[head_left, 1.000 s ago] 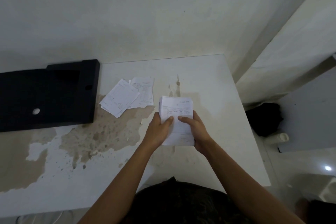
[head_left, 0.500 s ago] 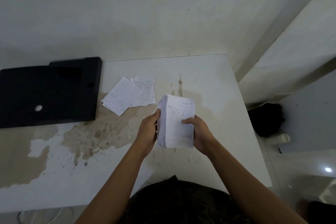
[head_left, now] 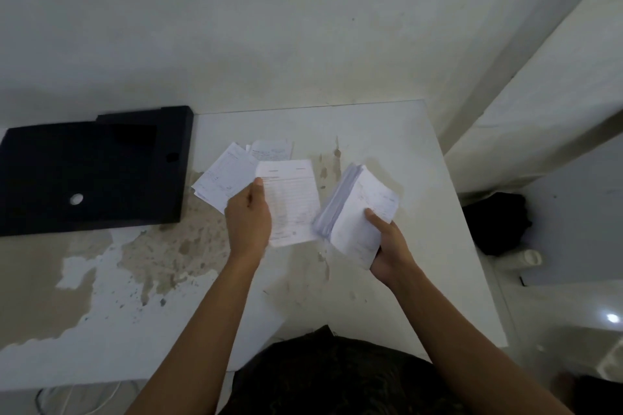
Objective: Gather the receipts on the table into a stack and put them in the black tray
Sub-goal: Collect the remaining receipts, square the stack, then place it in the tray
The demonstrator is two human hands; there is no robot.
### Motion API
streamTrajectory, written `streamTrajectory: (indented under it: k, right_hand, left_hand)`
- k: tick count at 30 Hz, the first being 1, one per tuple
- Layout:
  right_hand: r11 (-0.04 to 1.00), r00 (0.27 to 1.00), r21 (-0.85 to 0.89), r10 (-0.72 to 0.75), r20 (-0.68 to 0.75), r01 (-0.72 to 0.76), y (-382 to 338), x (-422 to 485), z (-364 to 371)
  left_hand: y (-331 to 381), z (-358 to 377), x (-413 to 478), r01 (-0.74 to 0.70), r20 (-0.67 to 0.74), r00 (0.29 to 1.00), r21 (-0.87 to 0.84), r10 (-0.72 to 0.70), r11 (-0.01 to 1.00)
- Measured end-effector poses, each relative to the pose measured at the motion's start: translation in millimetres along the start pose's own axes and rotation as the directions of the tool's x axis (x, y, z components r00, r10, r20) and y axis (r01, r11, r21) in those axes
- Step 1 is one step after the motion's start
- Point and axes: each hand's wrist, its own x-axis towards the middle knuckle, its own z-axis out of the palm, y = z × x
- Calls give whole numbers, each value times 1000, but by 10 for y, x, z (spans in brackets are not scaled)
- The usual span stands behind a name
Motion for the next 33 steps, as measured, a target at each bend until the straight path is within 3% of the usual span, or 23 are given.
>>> streamTrajectory:
  k: [4,10,13,15,18,21,23,27,29,31,33]
  right_hand:
    - [999,999,44,29,35,-30,-160,-81,-64]
    - [986,979,-163,65,195,-33,-128,-135,235]
    - [953,983,-300,12,183,45,-18,-91,346]
    - [936,983,-341,-25,184,88,61,-68,395]
    - [927,986,-362,-40,159,96,106,-54,427]
    - [935,988,-351,10,152,45,82,-53,421]
    - [917,982,-388,-20,188,93,94,-52,416]
    - [768,932,-532,-256,255,356,97,-41,425]
    - [669,899,-601,-306,314,438,95,-33,409]
    - [558,897,-703,-292,332,441,155,5,340]
    - [528,916,-750,-268,297,398,214,-25,299]
  left_hand:
    - [-69,-119,95,61,-18,998,51,-60,997]
    - [12,7,-77,33,213,976,64,-46,997]
    - [148,146,-189,269,443,861,20,-250,963]
    - [148,217,-243,292,534,804,27,-261,956]
    - [30,221,-234,158,481,859,76,-175,985]
    - [-49,196,-206,217,455,872,-26,-181,976]
    - [-78,182,-209,181,451,879,-17,-154,983]
    - [-153,161,-170,129,452,887,-46,-95,991]
    - [-225,164,-143,111,462,882,-8,-95,994]
    - [-334,191,-118,110,464,878,44,-117,993]
    - [-383,205,-163,166,461,875,-2,-147,986]
